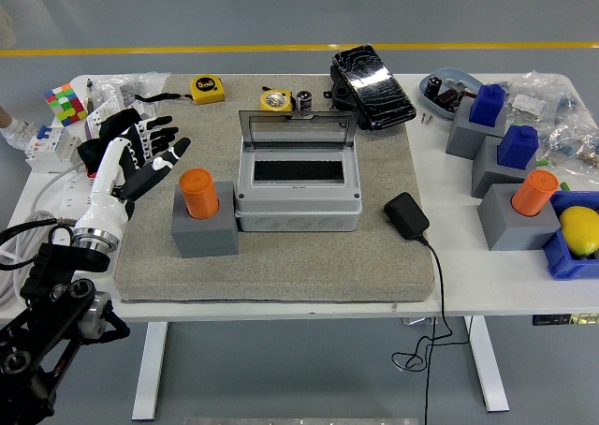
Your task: Fetch the battery,place it into the box,close the lid of the box
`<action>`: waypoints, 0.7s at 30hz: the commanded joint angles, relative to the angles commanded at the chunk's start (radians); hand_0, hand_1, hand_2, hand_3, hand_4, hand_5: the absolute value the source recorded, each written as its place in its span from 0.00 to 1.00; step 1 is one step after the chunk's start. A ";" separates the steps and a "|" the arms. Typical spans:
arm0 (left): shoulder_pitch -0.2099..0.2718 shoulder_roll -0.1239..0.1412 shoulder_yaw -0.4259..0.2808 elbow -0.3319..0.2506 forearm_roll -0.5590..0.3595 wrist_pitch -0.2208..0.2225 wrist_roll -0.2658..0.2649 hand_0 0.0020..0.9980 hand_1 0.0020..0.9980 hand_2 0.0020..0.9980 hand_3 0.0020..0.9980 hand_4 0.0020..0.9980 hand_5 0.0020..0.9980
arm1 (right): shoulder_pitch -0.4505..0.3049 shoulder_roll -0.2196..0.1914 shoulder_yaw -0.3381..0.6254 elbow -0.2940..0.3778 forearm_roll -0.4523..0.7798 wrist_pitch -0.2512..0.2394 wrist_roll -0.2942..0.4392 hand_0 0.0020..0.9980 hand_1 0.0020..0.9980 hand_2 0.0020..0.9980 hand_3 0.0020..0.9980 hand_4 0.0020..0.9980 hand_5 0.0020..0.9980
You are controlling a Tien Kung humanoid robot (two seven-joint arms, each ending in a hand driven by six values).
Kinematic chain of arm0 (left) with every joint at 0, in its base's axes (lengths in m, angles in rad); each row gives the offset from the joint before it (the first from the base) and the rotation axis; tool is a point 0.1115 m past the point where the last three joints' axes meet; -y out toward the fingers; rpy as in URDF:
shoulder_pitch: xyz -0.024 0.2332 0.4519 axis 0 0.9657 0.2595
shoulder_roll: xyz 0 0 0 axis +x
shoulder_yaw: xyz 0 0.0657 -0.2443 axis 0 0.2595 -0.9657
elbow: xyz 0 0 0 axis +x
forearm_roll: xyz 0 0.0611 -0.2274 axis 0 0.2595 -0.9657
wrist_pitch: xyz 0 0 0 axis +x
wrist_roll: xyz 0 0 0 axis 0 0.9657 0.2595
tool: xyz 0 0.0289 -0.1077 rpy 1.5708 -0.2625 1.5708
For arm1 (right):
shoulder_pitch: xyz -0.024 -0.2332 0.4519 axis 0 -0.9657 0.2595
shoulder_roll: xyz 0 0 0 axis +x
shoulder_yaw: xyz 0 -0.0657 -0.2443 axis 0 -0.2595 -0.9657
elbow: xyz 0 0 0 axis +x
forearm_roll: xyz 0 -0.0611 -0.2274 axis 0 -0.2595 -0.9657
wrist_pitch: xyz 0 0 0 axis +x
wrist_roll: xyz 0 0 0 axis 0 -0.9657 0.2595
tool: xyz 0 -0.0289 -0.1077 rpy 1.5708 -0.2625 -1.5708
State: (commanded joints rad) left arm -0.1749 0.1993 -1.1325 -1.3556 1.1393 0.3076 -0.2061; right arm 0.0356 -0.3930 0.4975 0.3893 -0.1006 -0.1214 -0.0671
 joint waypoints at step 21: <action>-0.023 -0.010 0.137 0.040 0.010 0.038 -0.015 0.76 0.76 0.73 0.73 1.00 0.40 | -0.005 -0.002 -0.007 0.001 0.001 0.004 0.000 0.62 0.64 0.67 0.57 0.98 0.53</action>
State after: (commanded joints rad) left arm -0.1979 0.1890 -0.9956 -1.3161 1.1489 0.3452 -0.2214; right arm 0.0307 -0.3948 0.4907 0.3900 -0.0997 -0.1179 -0.0674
